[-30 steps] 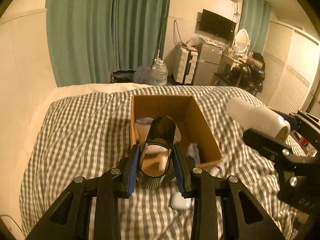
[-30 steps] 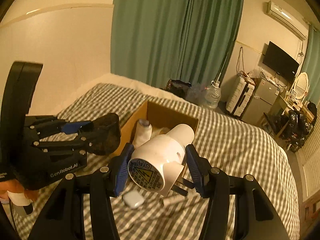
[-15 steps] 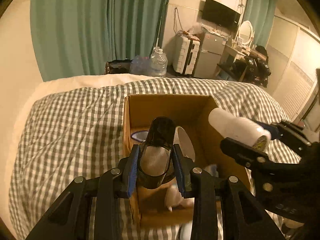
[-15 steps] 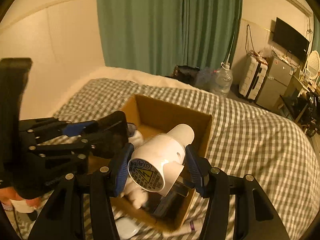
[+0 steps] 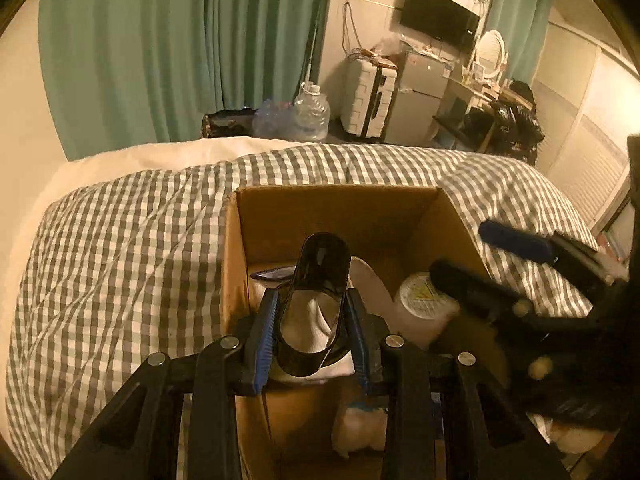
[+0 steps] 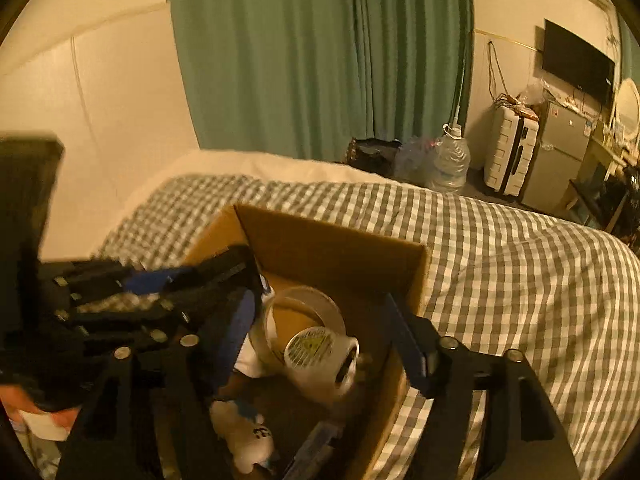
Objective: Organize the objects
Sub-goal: 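Carry the black cup and hair dryer over the box and lower them, then open both tools to release cup and hair dryer into the box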
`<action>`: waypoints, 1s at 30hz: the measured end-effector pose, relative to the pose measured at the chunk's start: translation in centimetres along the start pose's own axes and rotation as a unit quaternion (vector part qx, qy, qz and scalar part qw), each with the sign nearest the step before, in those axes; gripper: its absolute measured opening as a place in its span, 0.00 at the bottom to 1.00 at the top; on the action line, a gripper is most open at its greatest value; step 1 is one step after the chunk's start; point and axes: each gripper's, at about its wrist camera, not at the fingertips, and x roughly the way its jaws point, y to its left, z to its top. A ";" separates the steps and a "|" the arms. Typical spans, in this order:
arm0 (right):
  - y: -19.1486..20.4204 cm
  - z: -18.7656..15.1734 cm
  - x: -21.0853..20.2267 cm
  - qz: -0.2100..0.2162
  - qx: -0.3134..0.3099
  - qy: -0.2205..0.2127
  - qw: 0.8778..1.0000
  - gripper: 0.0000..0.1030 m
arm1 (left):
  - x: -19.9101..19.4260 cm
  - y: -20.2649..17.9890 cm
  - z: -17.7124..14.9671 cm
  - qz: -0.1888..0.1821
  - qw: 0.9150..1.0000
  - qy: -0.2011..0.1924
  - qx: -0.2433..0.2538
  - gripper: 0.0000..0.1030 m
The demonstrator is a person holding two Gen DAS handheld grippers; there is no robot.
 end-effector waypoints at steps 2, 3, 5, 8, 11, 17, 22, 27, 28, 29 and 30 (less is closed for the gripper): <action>-0.4 0.3 -1.4 0.000 0.008 -0.007 1.000 0.66 | -0.6 -0.4 -0.2 0.004 1.000 0.001 0.007 0.35; -0.5 0.3 -2.1 -0.004 0.008 -0.009 1.000 0.66 | -1.2 -0.7 -0.2 0.007 1.000 0.000 0.008 0.37; -0.4 0.4 -3.7 -0.021 0.002 -0.011 1.000 0.66 | -2.2 -1.0 -0.4 0.006 1.000 -0.001 0.007 0.56; -0.3 0.4 -6.2 -0.040 -0.006 -0.010 0.999 0.70 | -4.3 -1.6 -0.9 -0.004 1.000 -0.005 0.001 0.68; -0.3 0.2 -8.7 -0.053 -0.010 -0.011 0.998 0.71 | -6.4 -2.5 -1.2 0.002 1.000 -0.008 0.005 0.73; 0.6 -0.6 -13.3 -0.074 -0.020 -0.018 0.997 0.76 | -11.3 -3.9 -1.9 0.025 0.999 -0.041 0.013 0.87; 1.5 -1.5 -16.5 -0.087 -0.027 -0.022 0.996 0.83 | -14.5 -4.5 -3.0 0.051 0.997 -0.059 0.011 0.94; 2.3 -2.5 -18.7 -0.101 -0.030 -0.027 0.994 0.87 | -16.0 -4.5 -3.8 0.067 0.996 -0.067 0.003 0.96; 2.4 -2.8 -18.8 -0.107 -0.032 -0.022 0.993 0.87 | -16.3 -4.6 -4.1 0.071 0.995 -0.067 0.004 0.97; 2.5 -3.0 -18.9 -0.111 -0.034 -0.019 0.993 0.87 | -16.4 -4.6 -4.4 0.075 0.995 -0.067 0.004 0.97; 2.6 -3.2 -18.9 -0.114 -0.035 -0.018 0.993 0.87 | -16.6 -4.7 -4.7 0.081 0.994 -0.067 0.004 0.97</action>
